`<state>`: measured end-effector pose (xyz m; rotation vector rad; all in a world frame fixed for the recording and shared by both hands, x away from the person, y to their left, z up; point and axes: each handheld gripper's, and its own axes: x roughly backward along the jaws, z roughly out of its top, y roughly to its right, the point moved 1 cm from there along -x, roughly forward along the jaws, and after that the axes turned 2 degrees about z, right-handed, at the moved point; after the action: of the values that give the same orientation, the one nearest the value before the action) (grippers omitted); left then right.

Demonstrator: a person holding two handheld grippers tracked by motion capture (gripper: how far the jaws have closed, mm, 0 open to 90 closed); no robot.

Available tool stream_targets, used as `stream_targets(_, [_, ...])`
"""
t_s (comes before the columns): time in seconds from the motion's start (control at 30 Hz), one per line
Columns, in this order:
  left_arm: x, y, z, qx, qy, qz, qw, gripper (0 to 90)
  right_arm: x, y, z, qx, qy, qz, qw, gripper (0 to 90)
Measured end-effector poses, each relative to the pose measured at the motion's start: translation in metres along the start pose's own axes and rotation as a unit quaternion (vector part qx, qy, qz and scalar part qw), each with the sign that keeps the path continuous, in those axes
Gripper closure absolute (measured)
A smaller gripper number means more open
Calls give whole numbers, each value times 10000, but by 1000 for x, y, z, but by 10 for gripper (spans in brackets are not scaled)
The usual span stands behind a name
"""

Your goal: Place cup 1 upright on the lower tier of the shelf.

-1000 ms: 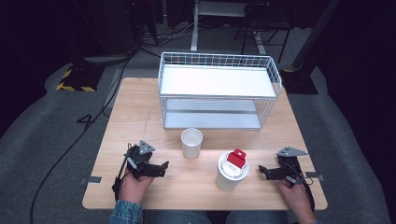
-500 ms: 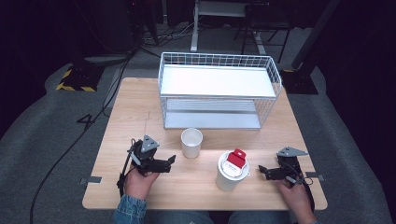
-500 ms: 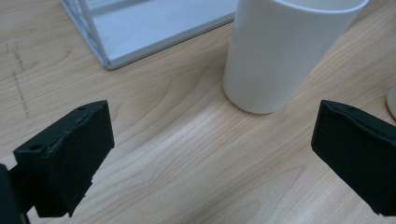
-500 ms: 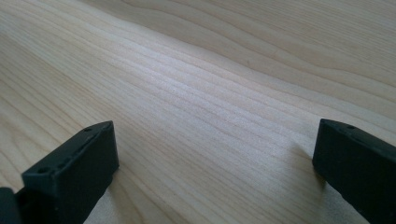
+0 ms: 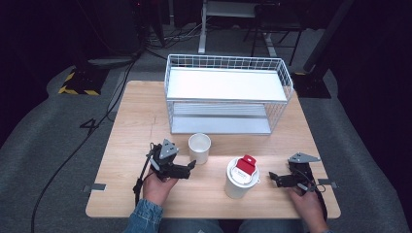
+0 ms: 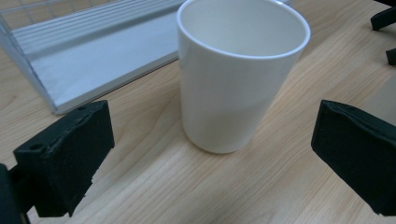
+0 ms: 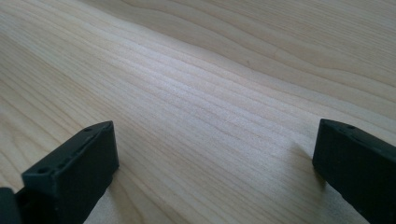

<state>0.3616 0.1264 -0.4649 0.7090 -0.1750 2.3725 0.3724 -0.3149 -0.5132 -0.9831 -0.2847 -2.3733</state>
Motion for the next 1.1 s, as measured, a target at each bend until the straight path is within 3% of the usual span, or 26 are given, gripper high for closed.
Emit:
stream_targets(0.27, [-22,4,1,95,195,-194,9996,0,0,0,0,-12,0,-11,10000,3])
stream_targets(0.43, [-40,9,-1,-74,216,-271,9994,1,0,0,0,-21,1,-15,10000,3])
stream_targets(0.6, [-50,10,-2,-55,162,-258,9995,2,0,0,0,-22,0,-16,10000,3])
stream_targets(0.7, [-58,11,-2,-176,20,-58,9998,35,0,0,0,-23,1,-14,10000,3])
stream_targets(1.0, [-64,10,-2,-90,82,-127,9998,83,0,0,0,-22,1,-16,10000,3])
stream_targets(1.03, [-64,11,-2,-120,97,-121,9998,148,0,0,0,-23,1,-15,10000,3])
stream_targets(1.1, [-64,11,-2,-245,120,-106,9996,152,0,0,0,-23,1,-15,10000,3])
